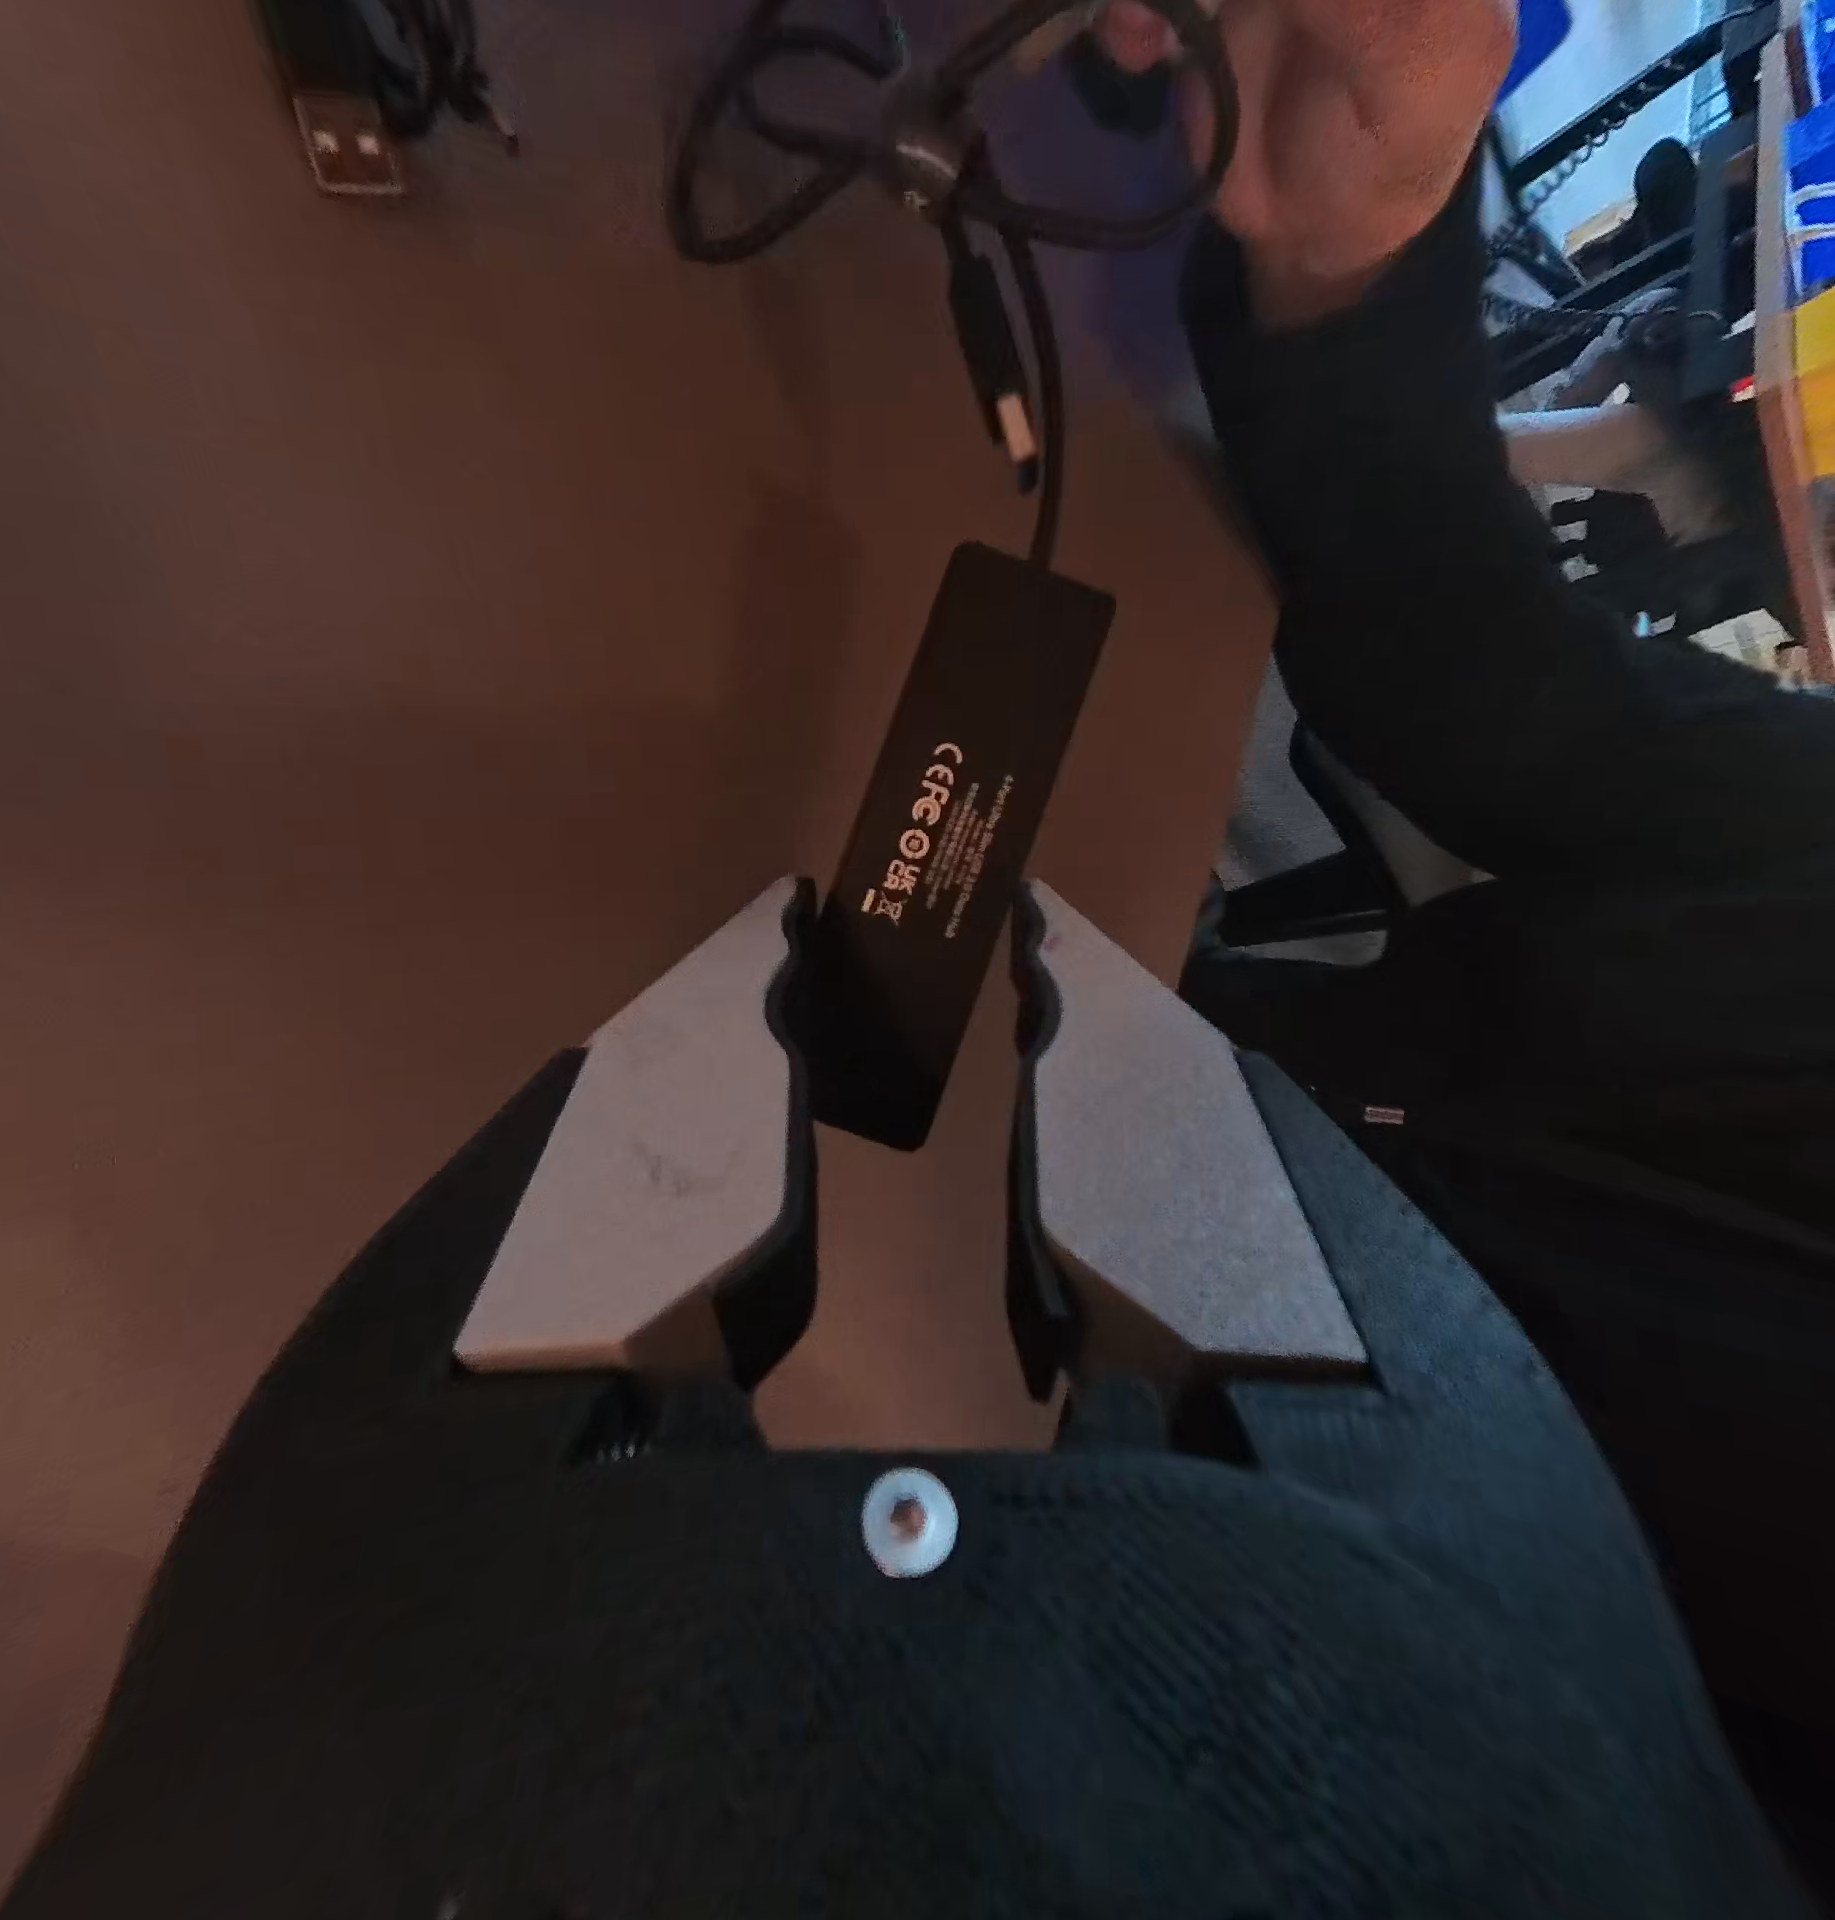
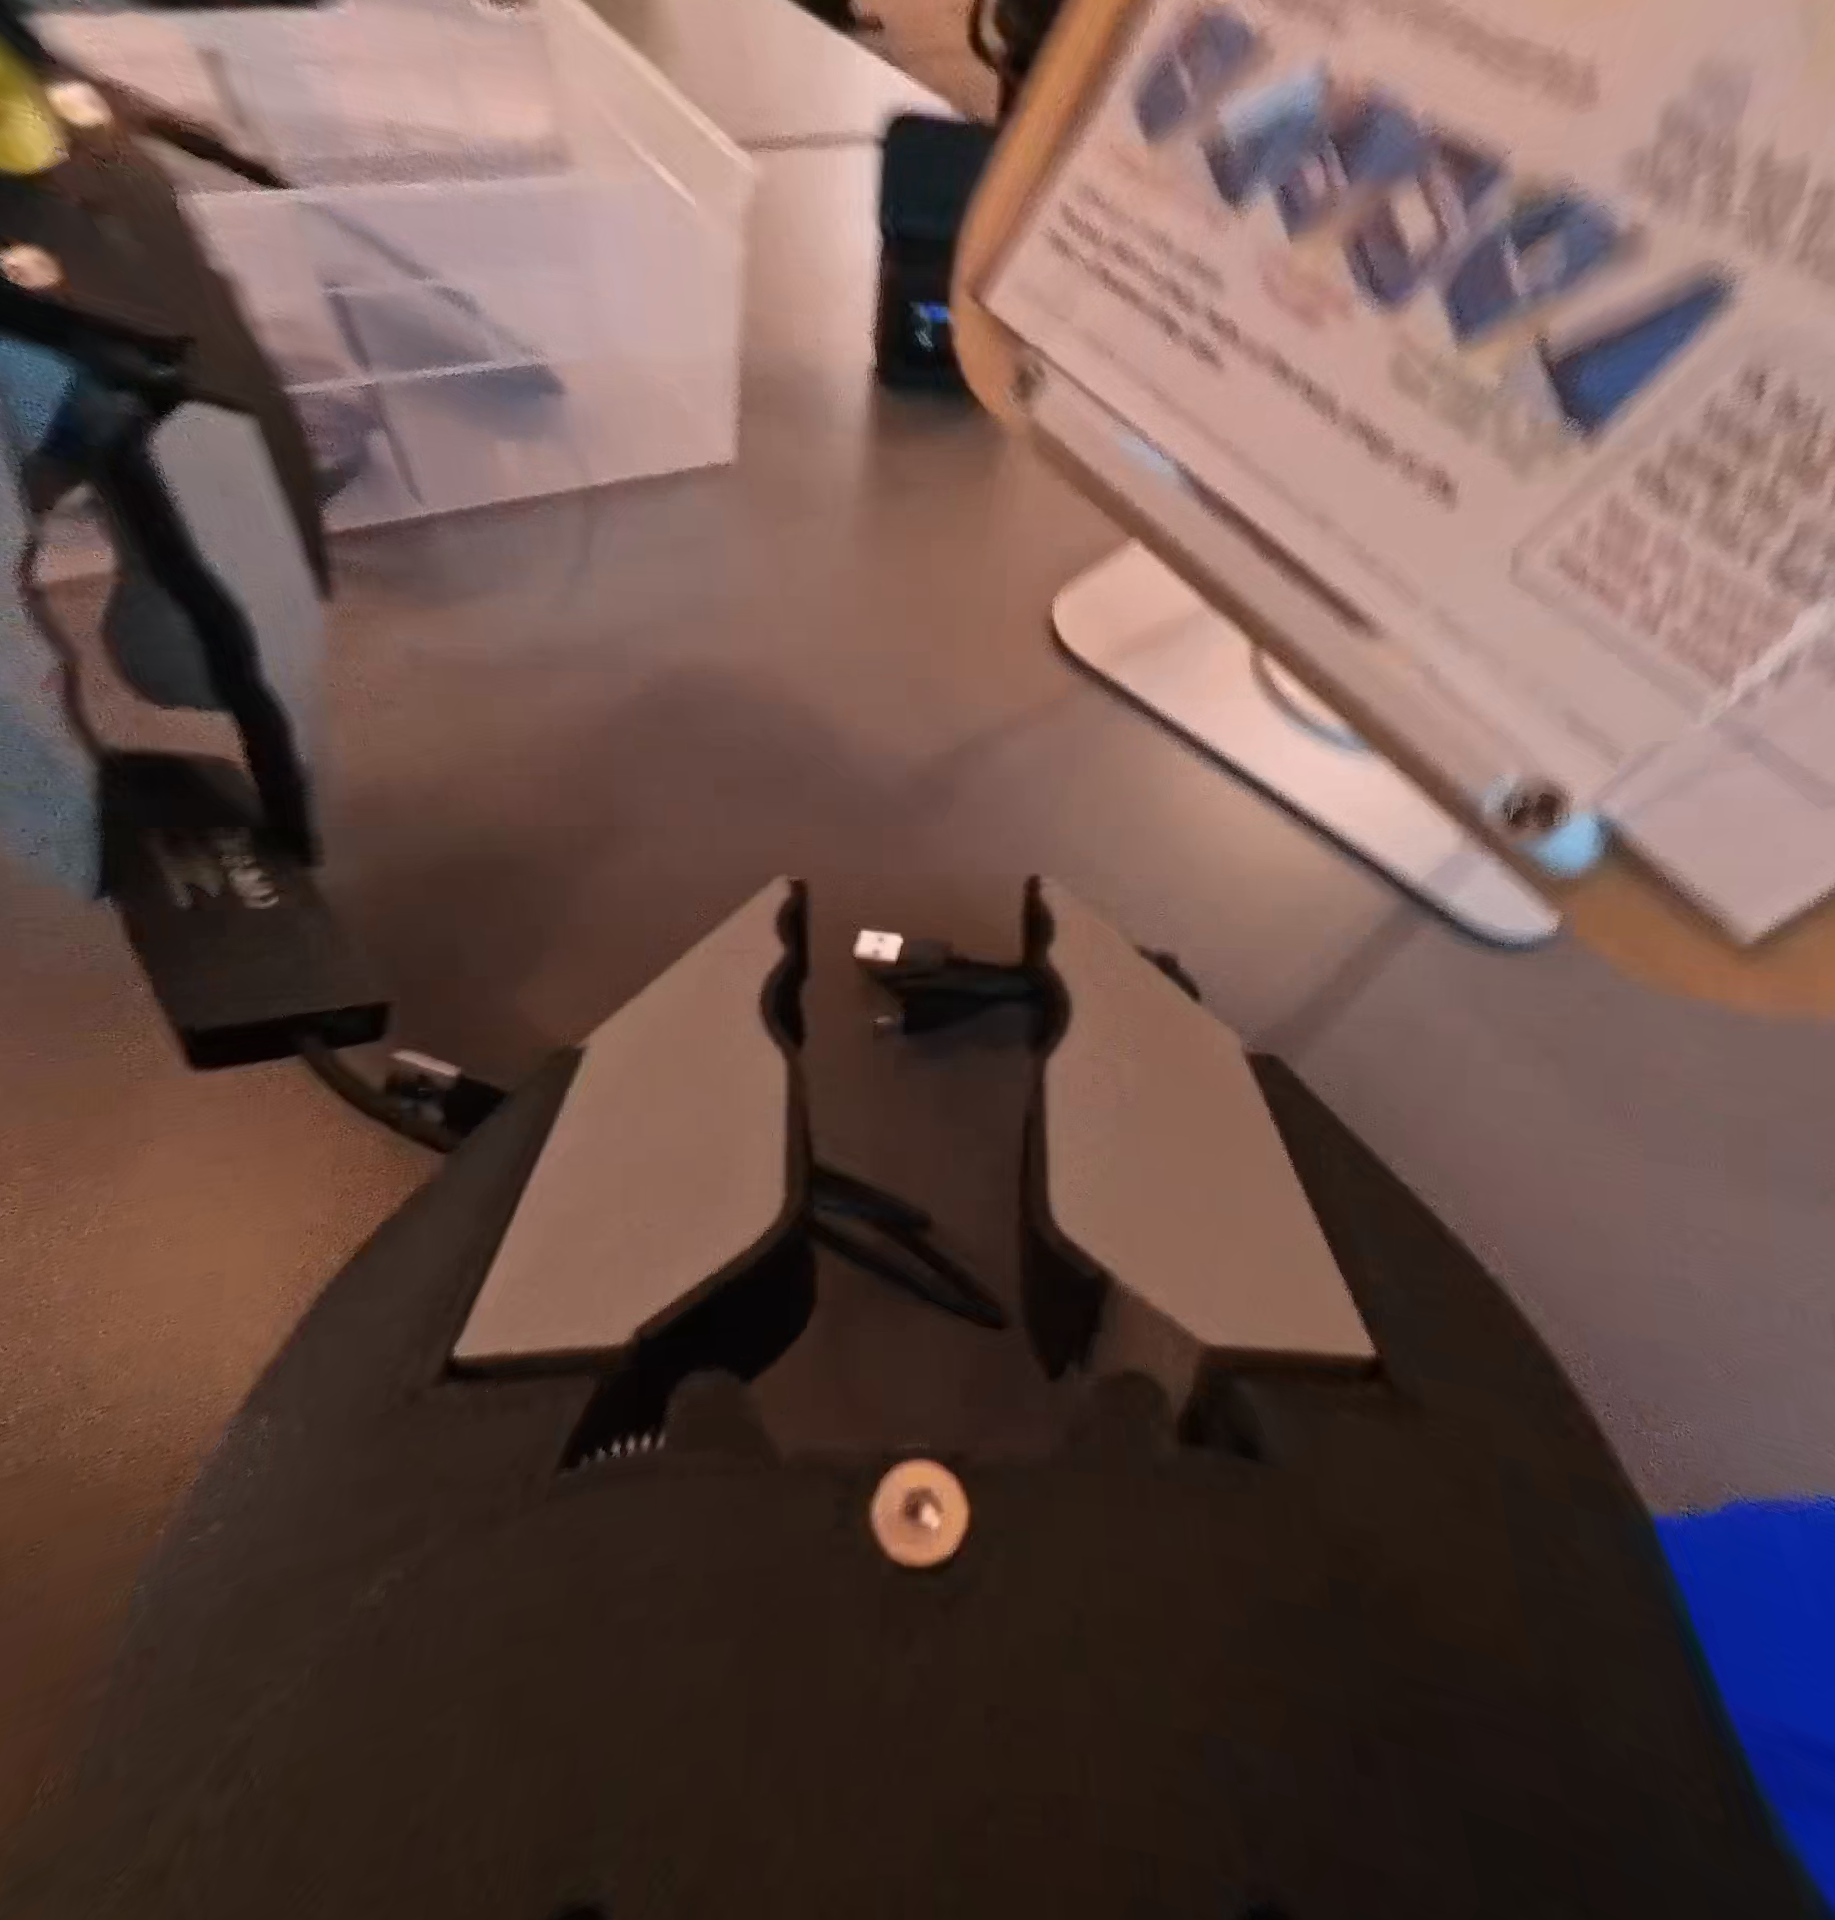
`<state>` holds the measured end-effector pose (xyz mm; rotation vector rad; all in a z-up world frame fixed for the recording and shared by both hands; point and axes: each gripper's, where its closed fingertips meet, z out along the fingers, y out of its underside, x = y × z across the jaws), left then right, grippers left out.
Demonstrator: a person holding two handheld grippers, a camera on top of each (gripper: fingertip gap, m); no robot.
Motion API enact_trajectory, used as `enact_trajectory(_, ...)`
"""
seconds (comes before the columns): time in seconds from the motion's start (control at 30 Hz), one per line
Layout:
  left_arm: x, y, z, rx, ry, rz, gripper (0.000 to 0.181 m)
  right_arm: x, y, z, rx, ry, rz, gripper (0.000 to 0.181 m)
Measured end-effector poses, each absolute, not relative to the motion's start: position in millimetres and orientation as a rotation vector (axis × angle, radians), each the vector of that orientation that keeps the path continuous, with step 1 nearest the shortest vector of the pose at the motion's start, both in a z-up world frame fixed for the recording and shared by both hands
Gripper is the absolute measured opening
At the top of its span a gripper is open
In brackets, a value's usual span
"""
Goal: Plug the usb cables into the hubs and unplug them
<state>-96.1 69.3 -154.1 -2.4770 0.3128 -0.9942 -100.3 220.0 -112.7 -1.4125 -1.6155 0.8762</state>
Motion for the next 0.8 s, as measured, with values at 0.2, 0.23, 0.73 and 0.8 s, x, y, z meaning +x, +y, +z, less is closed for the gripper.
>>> enact_trajectory(0.2, -94.4, 59.9, -160.1, -2.527, 0.33, -1.016, 0.035, -90.9, 200.4, -93.6, -1.177, -1.652, 0.739, 0.04)
enact_trajectory(0.23, -93.3, 58.0, -162.1, -2.532, 0.334, -1.027, 0.036, -87.3, 203.6, -90.9, -1.202, -1.637, 0.762, 0.042)
enact_trajectory(0.73, -94.5, 75.5, -141.5, -2.412, 0.313, -0.992, 0.034, -78.8, 95.6, -138.7, -0.761, -2.14, 0.808, 0.016)
enact_trajectory(0.8, -96.2, 80.4, -136.8, -2.368, 0.289, -1.007, 0.034, -79.6, 100.6, -133.8, -0.722, -2.103, 0.743, 0.013)
